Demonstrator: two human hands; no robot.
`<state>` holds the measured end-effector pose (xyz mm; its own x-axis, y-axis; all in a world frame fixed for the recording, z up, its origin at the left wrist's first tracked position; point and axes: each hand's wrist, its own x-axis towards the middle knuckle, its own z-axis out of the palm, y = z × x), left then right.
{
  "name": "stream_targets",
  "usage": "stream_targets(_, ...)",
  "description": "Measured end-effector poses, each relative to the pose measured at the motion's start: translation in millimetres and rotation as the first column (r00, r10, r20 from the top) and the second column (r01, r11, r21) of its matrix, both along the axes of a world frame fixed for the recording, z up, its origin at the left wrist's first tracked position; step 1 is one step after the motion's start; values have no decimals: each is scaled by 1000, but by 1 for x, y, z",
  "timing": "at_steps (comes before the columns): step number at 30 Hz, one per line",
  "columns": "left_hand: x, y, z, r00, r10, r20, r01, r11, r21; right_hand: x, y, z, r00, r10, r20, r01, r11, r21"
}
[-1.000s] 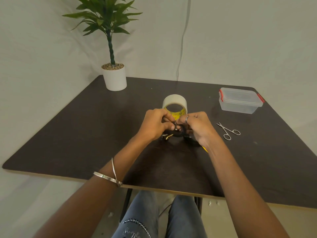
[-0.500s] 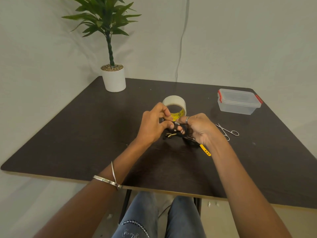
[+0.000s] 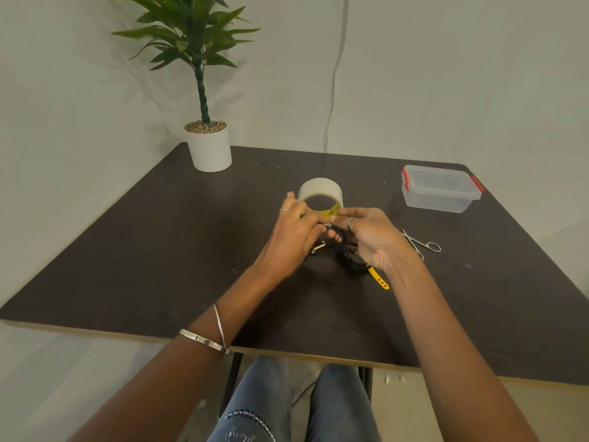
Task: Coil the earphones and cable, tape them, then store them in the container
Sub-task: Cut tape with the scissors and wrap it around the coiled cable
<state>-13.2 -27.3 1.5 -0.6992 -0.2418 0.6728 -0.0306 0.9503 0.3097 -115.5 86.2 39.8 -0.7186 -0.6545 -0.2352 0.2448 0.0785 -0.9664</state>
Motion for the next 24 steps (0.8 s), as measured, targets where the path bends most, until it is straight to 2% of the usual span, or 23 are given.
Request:
stream_targets(2, 1, 2, 6, 995, 6, 101, -18, 992, 127, -4, 7, -4, 996, 93, -15, -94, 992, -82)
stream_targets(5, 2, -3, 15, 954, -103, 281, -18, 917, 398, -8, 14, -10, 963, 205, -177, -218, 974, -57)
stream_targets(8, 1, -8, 22, 893, -283, 350, -60, 696, 716, -7, 14, -14, 892, 235, -385, -241, 970, 33)
stream_targets(10, 2, -10, 26, 883, -343, 320, -84, 555, 828, -6, 13, -15, 815, 258, -519, -247, 965, 92)
stream_targets(16, 7, -11, 31, 896, -406, 177, -116, 172, 978, -7, 12, -25, 639, 224, -735, -195, 973, 127)
stream_targets(21, 10, -11, 38, 901, -421, 102, -111, 3, 994, -5, 16, -28, 602, 191, -776, -225, 972, 64)
stream_targets(24, 10, -13, 39, 915, -398, 63, -101, -73, 992, -6, 16, -30, 550, 124, -826, -169, 985, 35)
